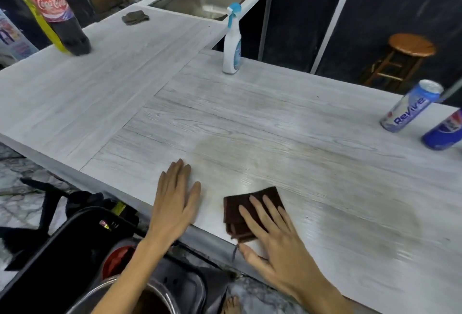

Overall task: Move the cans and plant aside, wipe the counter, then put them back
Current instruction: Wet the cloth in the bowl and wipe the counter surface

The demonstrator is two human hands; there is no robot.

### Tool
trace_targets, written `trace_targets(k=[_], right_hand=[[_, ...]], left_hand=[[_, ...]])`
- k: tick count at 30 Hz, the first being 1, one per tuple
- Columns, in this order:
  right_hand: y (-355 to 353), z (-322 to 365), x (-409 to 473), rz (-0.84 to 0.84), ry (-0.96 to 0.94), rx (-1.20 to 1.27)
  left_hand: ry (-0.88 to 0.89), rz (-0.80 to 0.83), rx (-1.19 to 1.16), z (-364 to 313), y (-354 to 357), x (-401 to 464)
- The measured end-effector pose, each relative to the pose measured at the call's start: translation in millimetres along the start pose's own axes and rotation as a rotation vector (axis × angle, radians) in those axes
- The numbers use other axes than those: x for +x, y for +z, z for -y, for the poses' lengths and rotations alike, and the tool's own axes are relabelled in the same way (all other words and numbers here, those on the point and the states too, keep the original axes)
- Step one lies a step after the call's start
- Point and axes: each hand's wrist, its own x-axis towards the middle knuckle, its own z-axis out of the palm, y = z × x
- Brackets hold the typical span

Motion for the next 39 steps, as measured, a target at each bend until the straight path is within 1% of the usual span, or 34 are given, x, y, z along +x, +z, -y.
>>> trace_targets(k=[4, 9, 13, 17, 20, 23, 26, 28, 30, 33, 36, 38, 39], right_hand=[[-18, -36, -57, -0.023, 0.094, 0.001], [-42, -77, -112, -0.043, 0.191, -0.025], [-53, -105, -160, -0.082, 0.293, 0.008], [-59, -132, -210, -0.084, 0.368, 0.010], [-66, -158, -234, -0.118, 0.440, 0.038], [-77, -196, -233, -0.147, 0.532, 0.038], [-87, -230, -201, -0.186, 0.583, 0.047], [-92, -238, -169, -0.207, 0.581, 0.043], [-92, -231, -139, -0.218, 0.549, 0.035], [-79, -200, -125, -0.163, 0.415, 0.025], [-61, -172, -170, -0.120, 0.262, 0.041], [-57, -182, -212, -0.131, 0.250, 0.036], [-61, -197, -229, -0.129, 0.278, 0.013]], left_hand=[[0.105, 0.044, -0.002, -65, 31, -17], [0.277, 0.140, -0.032, -153, 73, -32], [0.358, 0.191, -0.030, -205, 101, -43], [0.390, 0.205, -0.041, -238, 121, -57], [0.396, 0.215, -0.047, -254, 130, -63], [0.395, 0.208, -0.043, -266, 134, -64], [0.379, 0.190, -0.034, -271, 134, -66], [0.370, 0.170, -0.026, -271, 132, -69], [0.356, 0.150, -0.019, -271, 130, -71], [0.335, 0.127, -0.021, -274, 129, -71], [0.339, 0.113, -0.026, -275, 128, -72], [0.325, 0.111, -0.041, -274, 128, -72], [0.318, 0.107, -0.046, -274, 130, -72]])
